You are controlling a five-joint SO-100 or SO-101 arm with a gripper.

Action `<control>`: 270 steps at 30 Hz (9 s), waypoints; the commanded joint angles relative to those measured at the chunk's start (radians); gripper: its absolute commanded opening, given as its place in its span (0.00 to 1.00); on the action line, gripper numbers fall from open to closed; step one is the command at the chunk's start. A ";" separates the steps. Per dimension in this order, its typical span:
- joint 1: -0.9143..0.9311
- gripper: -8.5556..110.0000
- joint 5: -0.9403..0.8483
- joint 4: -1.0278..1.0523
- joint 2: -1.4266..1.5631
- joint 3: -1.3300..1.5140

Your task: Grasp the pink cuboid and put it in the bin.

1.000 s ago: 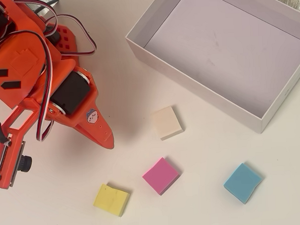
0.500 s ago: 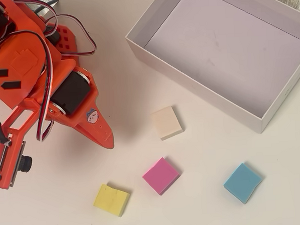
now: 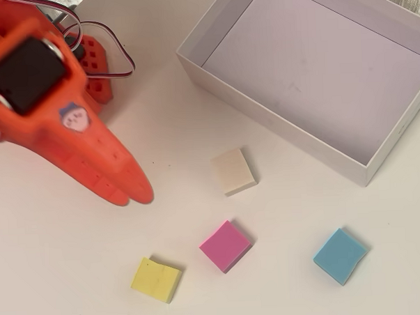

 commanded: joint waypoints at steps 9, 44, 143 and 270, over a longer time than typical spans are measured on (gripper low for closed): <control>-0.060 0.28 0.207 0.141 -0.367 -0.402; -0.075 0.31 0.456 -0.164 -0.890 0.046; -0.836 0.10 -0.008 -0.298 -0.359 0.172; 0.012 0.00 0.241 -0.020 0.469 0.742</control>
